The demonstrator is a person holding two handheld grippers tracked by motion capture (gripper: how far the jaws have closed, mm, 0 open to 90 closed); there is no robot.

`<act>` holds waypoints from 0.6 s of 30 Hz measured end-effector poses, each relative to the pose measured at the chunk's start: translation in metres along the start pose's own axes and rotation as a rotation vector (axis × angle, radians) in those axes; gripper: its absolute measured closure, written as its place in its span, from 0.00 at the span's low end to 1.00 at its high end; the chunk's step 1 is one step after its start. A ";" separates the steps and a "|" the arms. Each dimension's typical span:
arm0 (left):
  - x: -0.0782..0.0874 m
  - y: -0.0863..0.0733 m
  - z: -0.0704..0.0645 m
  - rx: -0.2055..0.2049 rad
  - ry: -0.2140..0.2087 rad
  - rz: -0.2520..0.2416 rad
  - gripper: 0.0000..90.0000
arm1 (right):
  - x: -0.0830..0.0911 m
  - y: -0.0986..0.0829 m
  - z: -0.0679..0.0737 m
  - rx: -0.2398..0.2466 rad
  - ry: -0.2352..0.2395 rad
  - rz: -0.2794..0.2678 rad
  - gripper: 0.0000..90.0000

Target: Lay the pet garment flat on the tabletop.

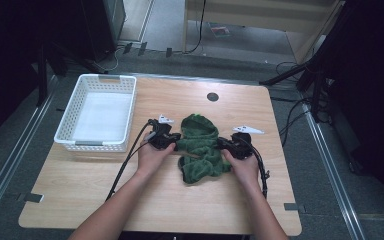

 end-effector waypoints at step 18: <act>0.041 -0.061 -0.037 0.034 -0.049 -0.065 0.50 | 0.034 -0.071 0.135 0.277 0.171 -0.001 0.55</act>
Point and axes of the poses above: each handheld gripper's, and its own axes: x roughly backward along the jaws, y roughly out of its top, z roughly to its left, the point moved 10 cm from there along -x, roughly forward along the jaws, and after that the axes turned 10 degrees about z, right-handed, at the moved point
